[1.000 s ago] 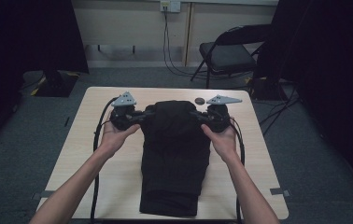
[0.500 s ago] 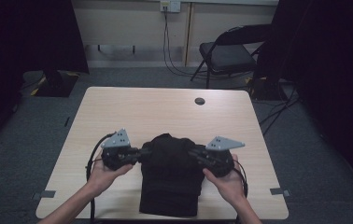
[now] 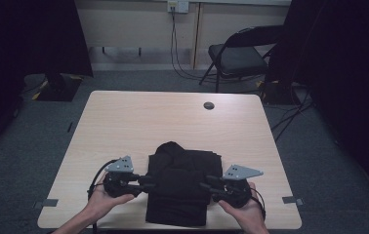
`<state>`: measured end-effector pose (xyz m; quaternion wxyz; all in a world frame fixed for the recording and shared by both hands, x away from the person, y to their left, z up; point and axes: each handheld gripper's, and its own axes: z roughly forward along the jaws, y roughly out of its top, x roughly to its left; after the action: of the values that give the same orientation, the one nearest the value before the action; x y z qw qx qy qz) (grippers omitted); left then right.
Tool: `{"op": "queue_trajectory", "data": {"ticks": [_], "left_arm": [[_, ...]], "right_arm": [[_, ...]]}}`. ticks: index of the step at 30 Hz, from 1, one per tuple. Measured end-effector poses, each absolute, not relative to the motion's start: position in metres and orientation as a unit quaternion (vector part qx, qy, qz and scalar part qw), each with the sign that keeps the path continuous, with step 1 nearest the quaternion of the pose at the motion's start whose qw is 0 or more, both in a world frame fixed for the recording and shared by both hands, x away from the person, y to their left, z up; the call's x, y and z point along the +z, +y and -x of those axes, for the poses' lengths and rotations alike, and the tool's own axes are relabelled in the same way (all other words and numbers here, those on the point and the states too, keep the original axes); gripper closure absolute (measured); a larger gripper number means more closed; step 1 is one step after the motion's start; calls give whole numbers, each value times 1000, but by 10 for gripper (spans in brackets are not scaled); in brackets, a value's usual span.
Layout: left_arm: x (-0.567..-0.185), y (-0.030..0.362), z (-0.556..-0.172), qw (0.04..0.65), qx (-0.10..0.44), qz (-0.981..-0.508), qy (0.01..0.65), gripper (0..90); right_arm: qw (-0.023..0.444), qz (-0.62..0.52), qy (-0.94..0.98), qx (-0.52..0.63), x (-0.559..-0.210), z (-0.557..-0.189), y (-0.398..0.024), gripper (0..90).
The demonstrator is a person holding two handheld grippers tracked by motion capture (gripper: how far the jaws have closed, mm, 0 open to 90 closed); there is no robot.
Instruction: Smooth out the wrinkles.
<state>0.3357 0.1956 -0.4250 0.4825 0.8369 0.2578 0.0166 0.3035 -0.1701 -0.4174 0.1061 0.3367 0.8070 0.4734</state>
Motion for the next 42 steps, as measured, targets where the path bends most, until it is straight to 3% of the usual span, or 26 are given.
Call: {"op": "queue_trajectory", "data": {"ticks": [6, 11, 13, 16, 25, 28, 33, 37, 42], "left_arm": [[-413, 195, -364, 509, 30, -812, 283, 608], [-428, 173, -400, 472, 37, -823, 313, 609], [-438, 163, -405, 457, 17, -832, 314, 599], [-441, 154, -393, 441, 11, -854, 275, 565], [-446, 155, -346, 420, -13, -876, 238, 419], [-443, 162, -343, 421, -7, -873, 245, 430], [-441, 172, -357, 437, 7, -860, 262, 626], [-440, 164, -363, 441, 7, -859, 259, 634], [-439, 144, -373, 438, 8, -861, 259, 530]], "right_arm": [[122, -350, 793, 483, -402, -333, -171, 637], [106, -370, 811, 440, -424, -378, -154, 665], [97, -375, 819, 424, -434, -385, -148, 662], [74, -357, 831, 420, -438, -377, -138, 643], [41, -309, 860, 404, -453, -309, -127, 553], [42, -302, 866, 397, -459, -296, -124, 523], [47, -293, 859, 416, -446, -303, -118, 546], [63, -292, 845, 444, -427, -320, -109, 638], [82, -314, 848, 419, -436, -343, -100, 612]]}}
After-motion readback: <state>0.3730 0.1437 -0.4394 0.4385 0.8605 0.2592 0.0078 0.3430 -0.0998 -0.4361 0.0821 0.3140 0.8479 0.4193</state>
